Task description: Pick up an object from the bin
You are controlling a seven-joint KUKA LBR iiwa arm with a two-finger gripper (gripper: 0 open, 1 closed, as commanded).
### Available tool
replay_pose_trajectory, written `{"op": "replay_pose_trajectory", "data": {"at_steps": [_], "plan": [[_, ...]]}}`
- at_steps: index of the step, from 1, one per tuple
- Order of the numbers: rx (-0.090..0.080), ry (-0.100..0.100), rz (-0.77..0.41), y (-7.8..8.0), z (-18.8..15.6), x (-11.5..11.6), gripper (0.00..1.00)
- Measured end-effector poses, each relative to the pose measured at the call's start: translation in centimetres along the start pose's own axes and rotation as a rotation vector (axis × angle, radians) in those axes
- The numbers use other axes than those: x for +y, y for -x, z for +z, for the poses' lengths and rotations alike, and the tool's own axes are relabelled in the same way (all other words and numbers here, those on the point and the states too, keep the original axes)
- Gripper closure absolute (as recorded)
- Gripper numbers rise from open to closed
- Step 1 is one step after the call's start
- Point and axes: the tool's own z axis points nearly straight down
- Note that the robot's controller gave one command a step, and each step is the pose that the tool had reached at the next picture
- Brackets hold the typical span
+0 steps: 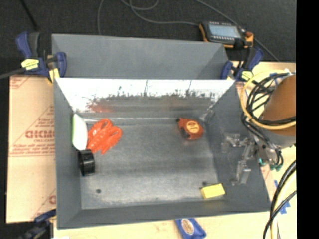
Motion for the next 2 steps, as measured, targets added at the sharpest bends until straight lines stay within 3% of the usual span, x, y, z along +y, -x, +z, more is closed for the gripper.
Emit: {"op": "replay_pose_trajectory", "data": {"at_steps": [1,2], "plan": [[0.000,0.001,-0.001,0.0,0.1,0.1,0.00],[0.006,0.003,-0.075,-0.4,3.1,0.0,0.00]]}}
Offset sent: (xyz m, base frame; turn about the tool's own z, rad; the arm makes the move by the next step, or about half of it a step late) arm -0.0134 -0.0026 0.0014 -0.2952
